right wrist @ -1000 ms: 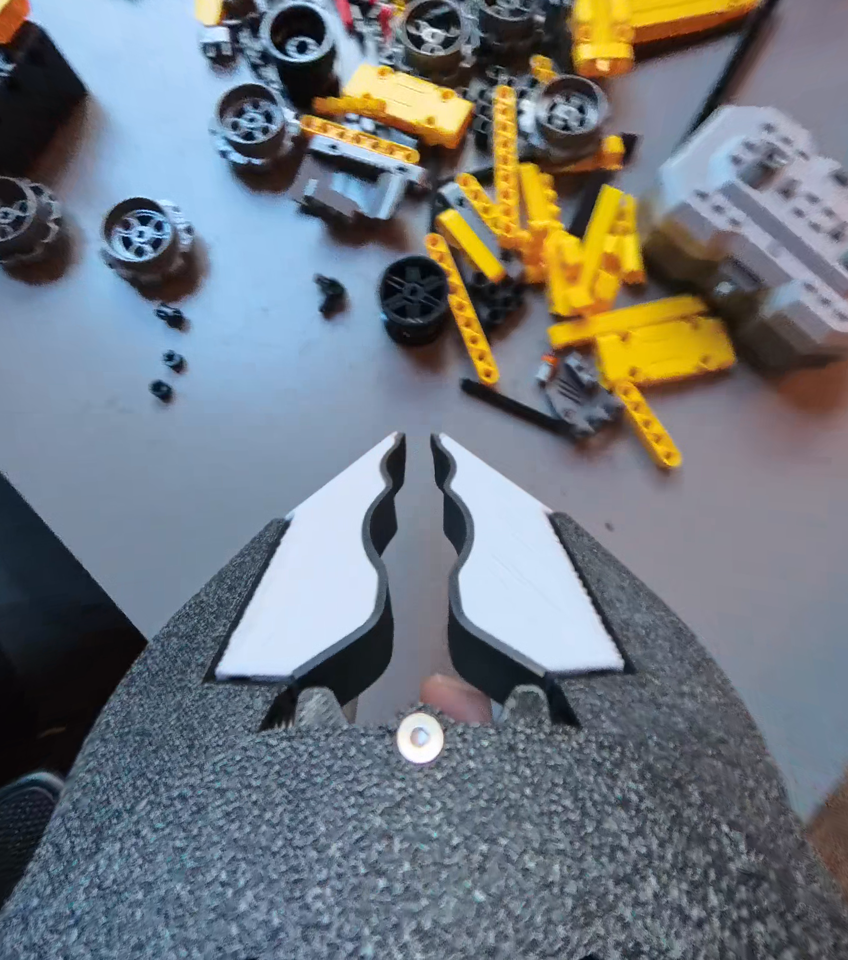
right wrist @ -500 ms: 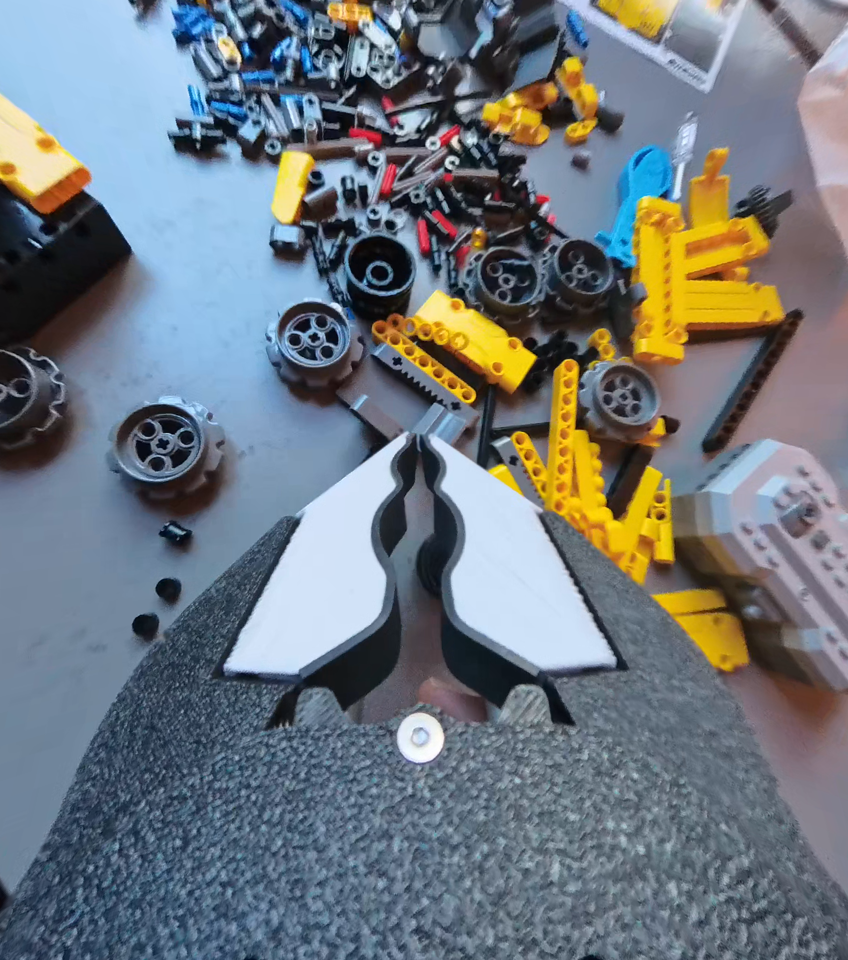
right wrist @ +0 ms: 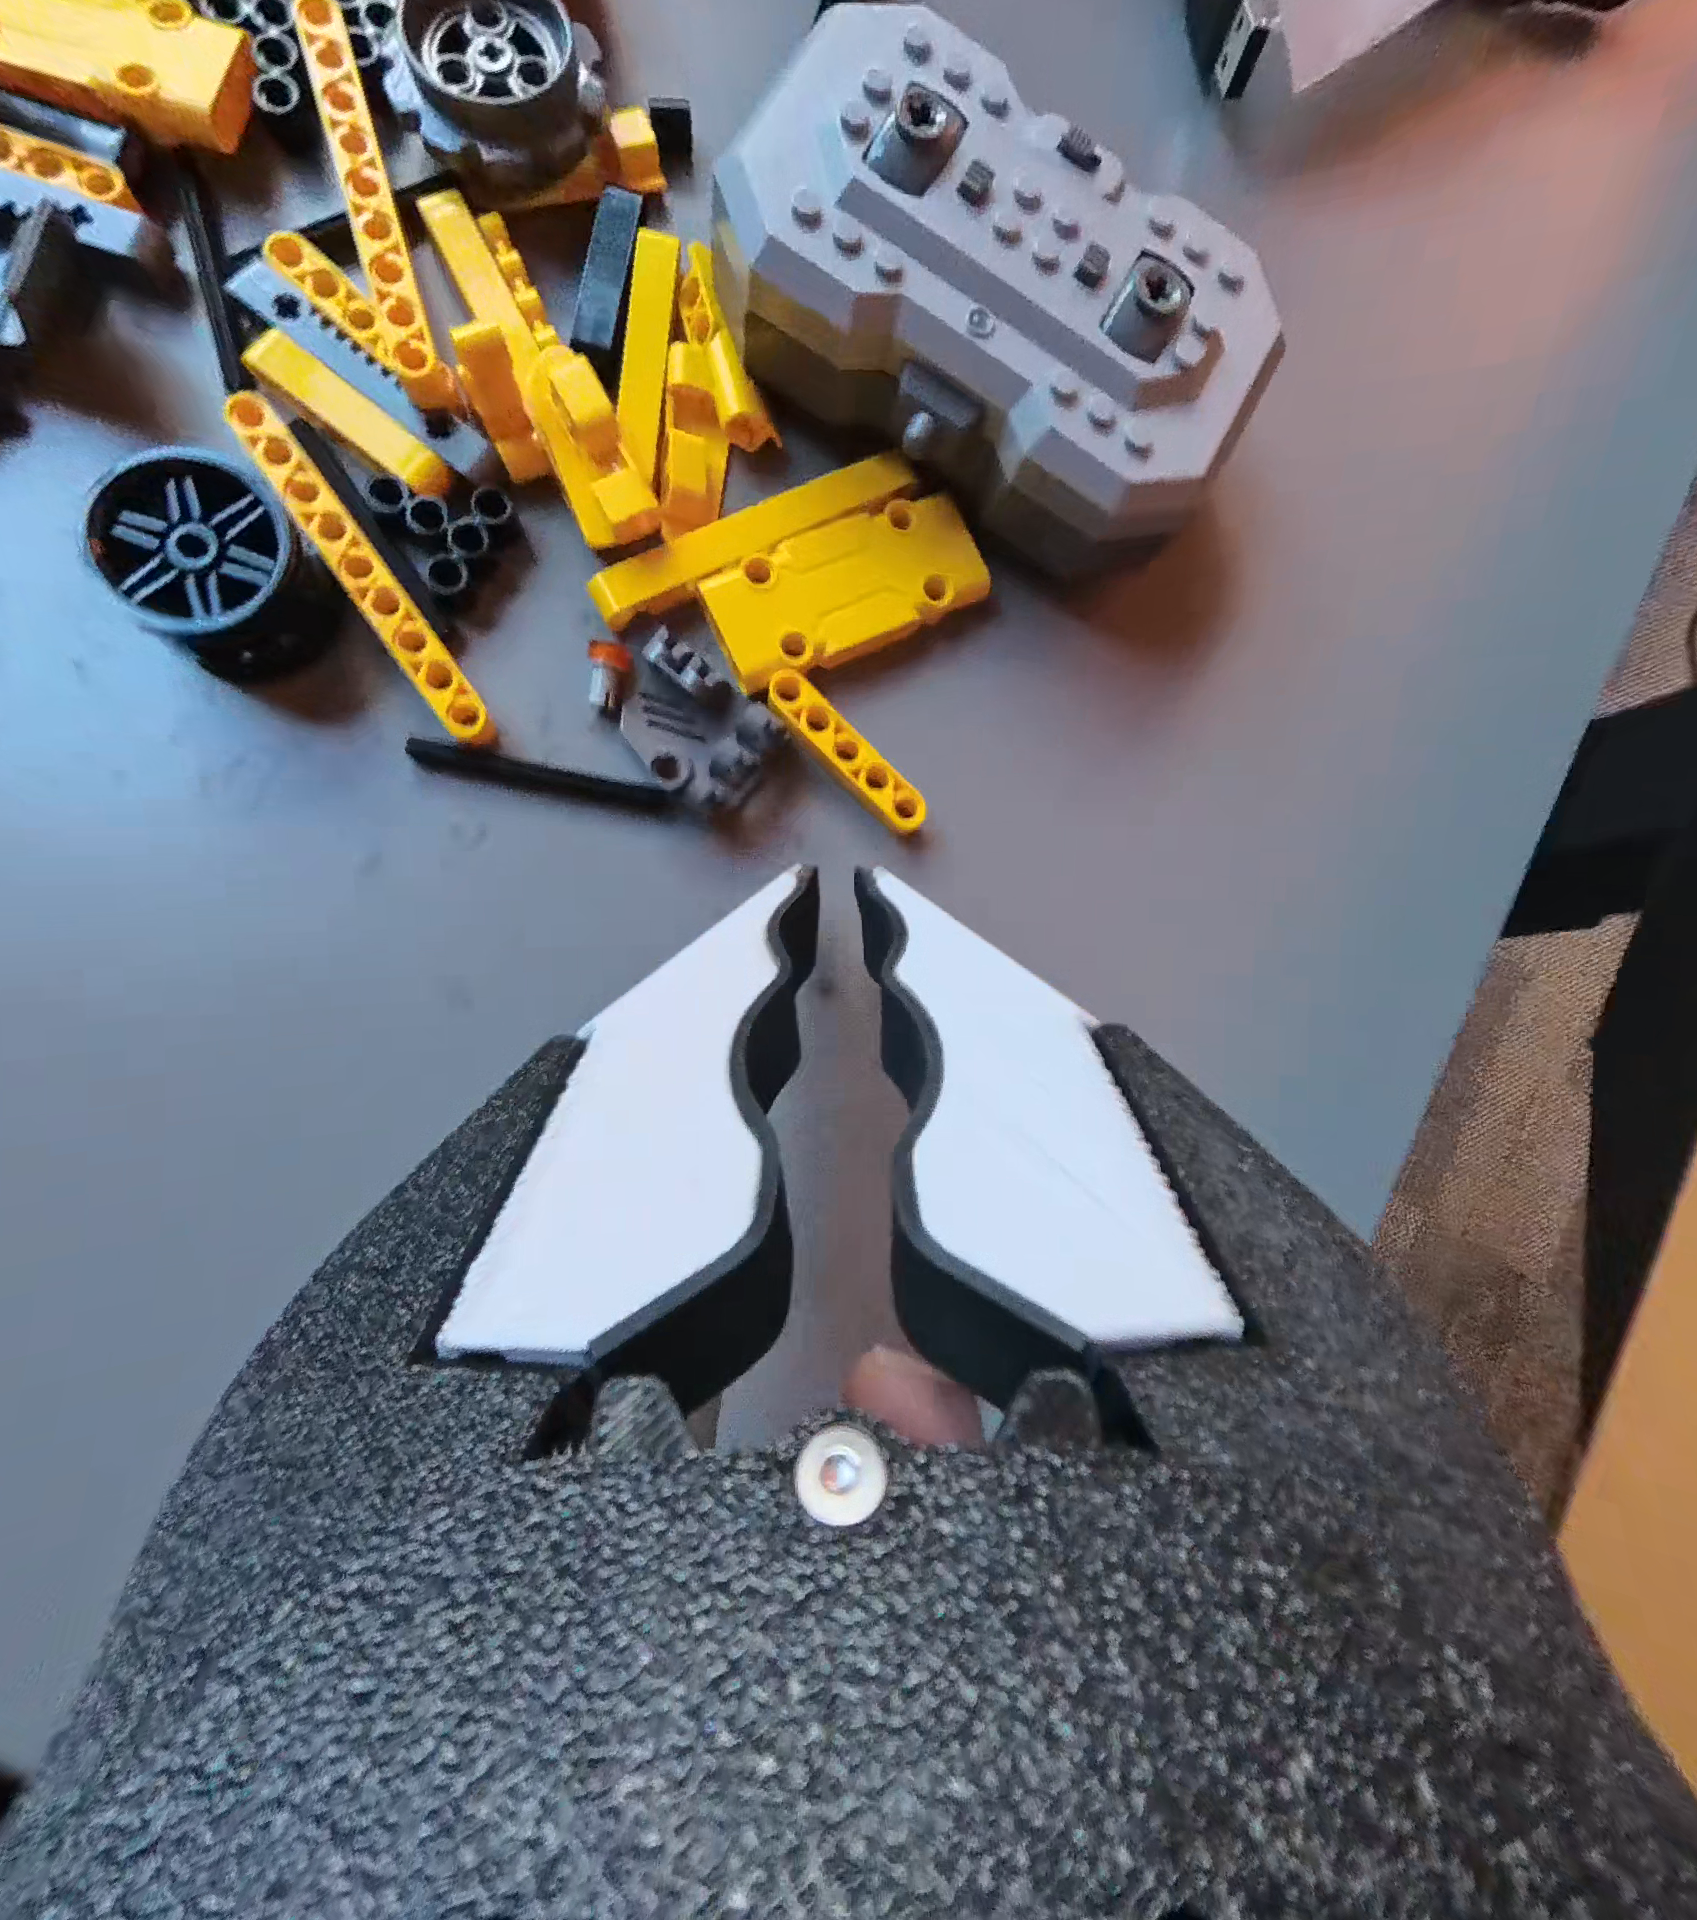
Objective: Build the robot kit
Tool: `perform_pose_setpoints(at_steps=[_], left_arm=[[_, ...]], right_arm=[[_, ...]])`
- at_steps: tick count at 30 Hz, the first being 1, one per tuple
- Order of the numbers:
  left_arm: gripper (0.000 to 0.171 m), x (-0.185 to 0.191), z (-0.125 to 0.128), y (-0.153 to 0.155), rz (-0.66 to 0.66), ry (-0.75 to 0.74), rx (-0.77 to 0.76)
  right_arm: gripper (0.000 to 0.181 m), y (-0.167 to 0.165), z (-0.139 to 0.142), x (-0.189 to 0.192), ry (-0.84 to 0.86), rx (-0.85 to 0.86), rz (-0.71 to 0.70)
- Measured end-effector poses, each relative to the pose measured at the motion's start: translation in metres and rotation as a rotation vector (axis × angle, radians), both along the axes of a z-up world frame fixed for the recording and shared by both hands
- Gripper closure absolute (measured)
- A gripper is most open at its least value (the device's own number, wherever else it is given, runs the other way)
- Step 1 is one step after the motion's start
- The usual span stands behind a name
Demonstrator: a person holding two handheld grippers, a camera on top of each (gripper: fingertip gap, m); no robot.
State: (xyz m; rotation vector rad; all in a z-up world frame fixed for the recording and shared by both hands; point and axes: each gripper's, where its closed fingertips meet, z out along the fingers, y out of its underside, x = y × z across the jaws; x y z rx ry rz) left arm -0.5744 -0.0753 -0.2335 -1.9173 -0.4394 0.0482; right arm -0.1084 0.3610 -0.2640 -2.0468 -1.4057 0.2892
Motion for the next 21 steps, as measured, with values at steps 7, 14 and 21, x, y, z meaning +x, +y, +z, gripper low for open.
perform_pose_setpoints(at_steps=[7, 14, 21], left_arm=[[0.13, 0.0, 0.0, 0.0, 0.004, 0.002, 0.003], [0.131, 0.0, 0.001, 0.0, 0.002, -0.002, 0.008], [0.13, 0.001, 0.001, -0.001, -0.008, -0.007, 0.016]], right_arm=[[0.181, -0.005, -0.005, -0.061, 0.053, -0.006, 0.059], [0.18, -0.011, 0.005, -0.101, 0.064, 0.022, 0.117], [0.173, -0.017, 0.024, -0.034, 0.053, -0.011, 0.094]])
